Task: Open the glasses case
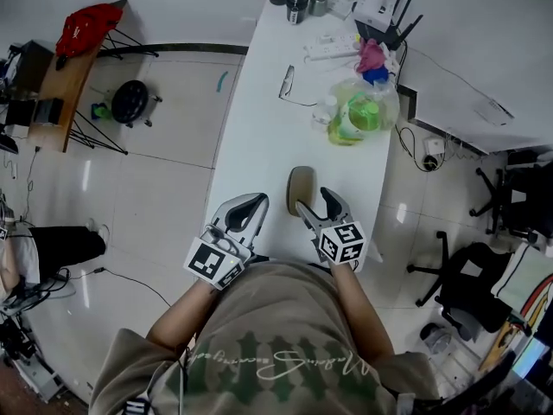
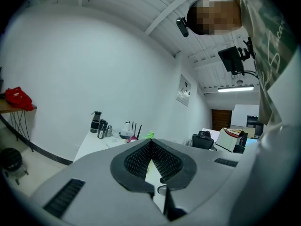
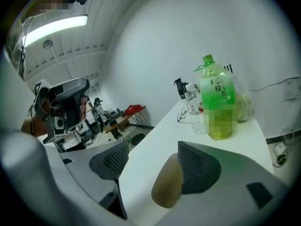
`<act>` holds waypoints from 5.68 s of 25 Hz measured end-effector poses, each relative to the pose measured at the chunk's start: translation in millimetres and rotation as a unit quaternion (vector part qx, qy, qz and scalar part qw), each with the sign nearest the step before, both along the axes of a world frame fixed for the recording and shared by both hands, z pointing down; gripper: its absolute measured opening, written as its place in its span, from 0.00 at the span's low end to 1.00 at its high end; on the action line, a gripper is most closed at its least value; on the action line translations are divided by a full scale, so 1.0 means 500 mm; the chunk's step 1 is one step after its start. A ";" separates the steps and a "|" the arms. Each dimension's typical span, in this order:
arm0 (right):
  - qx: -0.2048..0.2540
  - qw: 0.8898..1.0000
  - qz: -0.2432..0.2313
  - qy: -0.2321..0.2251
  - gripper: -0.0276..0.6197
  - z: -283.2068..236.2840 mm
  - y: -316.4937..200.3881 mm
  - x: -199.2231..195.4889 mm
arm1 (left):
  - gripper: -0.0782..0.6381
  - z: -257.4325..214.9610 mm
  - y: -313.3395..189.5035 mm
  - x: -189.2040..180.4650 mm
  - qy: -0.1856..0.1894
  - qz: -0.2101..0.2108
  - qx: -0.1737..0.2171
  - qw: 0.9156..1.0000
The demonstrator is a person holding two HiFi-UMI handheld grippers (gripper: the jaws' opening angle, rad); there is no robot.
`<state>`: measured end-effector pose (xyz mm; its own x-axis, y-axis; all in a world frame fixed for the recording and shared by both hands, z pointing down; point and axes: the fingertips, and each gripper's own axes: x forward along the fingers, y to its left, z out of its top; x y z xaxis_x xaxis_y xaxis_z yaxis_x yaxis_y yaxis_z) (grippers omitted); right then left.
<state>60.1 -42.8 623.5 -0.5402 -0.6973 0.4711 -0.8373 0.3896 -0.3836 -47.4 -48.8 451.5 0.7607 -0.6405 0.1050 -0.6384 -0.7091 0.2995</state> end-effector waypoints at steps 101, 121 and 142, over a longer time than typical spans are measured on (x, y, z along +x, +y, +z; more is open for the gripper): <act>-0.101 0.987 -0.094 0.080 0.65 0.180 -0.068 -0.085 | 0.12 0.067 -0.002 -0.032 -0.058 -0.069 -0.056 0.994; 0.060 0.992 -0.059 -0.099 0.65 -0.254 0.024 -0.046 | 0.12 -0.014 0.011 0.028 -0.031 -0.017 -0.023 0.999; 0.128 0.987 -0.073 -0.072 0.65 -0.359 0.050 -0.059 | 0.17 -0.076 0.060 0.084 0.034 0.078 -0.061 0.995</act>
